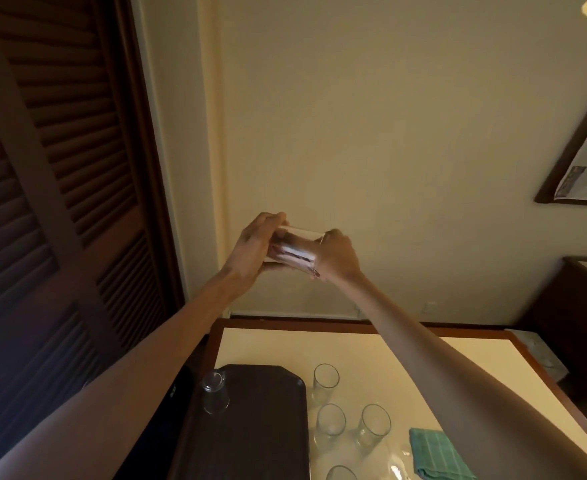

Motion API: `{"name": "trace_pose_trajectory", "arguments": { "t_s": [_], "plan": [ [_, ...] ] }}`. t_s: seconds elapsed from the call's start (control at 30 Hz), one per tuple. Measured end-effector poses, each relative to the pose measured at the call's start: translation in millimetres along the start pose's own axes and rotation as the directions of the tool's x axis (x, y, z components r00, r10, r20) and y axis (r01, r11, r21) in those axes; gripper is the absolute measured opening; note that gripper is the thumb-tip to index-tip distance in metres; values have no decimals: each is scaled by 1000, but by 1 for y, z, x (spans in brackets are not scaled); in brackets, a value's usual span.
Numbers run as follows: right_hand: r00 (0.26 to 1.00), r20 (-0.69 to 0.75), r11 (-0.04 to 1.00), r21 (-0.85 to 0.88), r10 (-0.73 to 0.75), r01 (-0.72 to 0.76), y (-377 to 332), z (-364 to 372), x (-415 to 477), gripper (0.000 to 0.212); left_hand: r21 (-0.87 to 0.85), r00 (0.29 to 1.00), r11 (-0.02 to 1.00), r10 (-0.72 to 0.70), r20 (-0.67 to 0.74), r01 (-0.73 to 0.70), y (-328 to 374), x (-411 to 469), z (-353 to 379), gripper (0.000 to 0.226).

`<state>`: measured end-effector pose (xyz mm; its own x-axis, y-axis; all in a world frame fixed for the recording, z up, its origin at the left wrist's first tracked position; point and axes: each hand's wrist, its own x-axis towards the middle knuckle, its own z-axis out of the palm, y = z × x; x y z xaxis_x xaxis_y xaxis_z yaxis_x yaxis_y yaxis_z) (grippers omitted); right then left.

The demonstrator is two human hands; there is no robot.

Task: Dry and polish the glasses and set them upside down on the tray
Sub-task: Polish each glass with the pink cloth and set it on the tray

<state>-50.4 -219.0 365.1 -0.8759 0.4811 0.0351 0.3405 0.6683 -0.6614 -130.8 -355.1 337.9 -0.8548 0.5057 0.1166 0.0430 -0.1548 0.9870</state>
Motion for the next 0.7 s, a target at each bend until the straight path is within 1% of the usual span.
{"name": "trace_pose_trajectory", "arguments": {
  "t_s": [0.03,0.07,0.1,0.13,0.17,0.2,0.23,0.27,0.3,0.33,0.37,0.4,0.43,0.53,0.63,0.7],
  "plan": [
    [987,-126,980,-184,-100,76,1,-4,-2,21,-22,994,995,-99,42,100,-2,0,-1,37],
    [964,-181,941,-310,-196,133,0,-7,-5,29,-19,982,984,-174,80,176,-3,-1,-1,43],
    [944,-196,910,-374,-267,180,-1,-9,-9,33,-12,971,977,-211,109,214,-6,-1,-2,48],
    [931,-202,894,-398,-305,207,0,-9,-11,35,-11,968,975,-219,127,222,-9,0,-2,50],
    [933,-200,896,-396,-299,202,3,-7,-10,36,-10,970,977,-208,123,211,-12,2,-1,51],
    [948,-192,920,-350,-252,174,6,-4,-9,37,-5,977,982,-189,94,191,-14,2,1,50],
    [973,-170,965,-236,-154,112,8,-1,-6,34,8,986,987,-162,44,162,-16,4,2,49],
    [993,-113,995,-88,-46,36,10,2,-1,24,22,992,992,-126,-7,126,-18,6,3,48],
    [999,-13,997,62,44,-43,12,4,1,13,31,996,996,-84,-41,86,-20,7,5,45],
    [988,115,975,187,103,-123,13,7,3,16,29,998,999,-38,-58,40,-21,7,6,42],
    [963,233,940,277,135,-199,17,10,6,32,21,998,1000,9,-62,-8,-20,7,8,39],
    [940,316,910,338,131,-241,20,12,7,43,22,997,999,50,-66,-49,-19,7,9,36],
    [928,355,891,378,111,-251,24,12,7,49,32,994,996,81,-70,-79,-17,7,9,34],
    [940,342,876,448,16,-178,39,11,4,45,49,989,993,113,-91,-109,-14,9,5,33],
    [943,329,876,469,-56,-112,69,14,7,39,13,989,997,75,-126,-74,-25,12,-4,26],
    [934,343,893,444,-99,-69,90,19,5,46,9,986,999,39,-163,-39,-38,12,-9,31]
  ]
}}
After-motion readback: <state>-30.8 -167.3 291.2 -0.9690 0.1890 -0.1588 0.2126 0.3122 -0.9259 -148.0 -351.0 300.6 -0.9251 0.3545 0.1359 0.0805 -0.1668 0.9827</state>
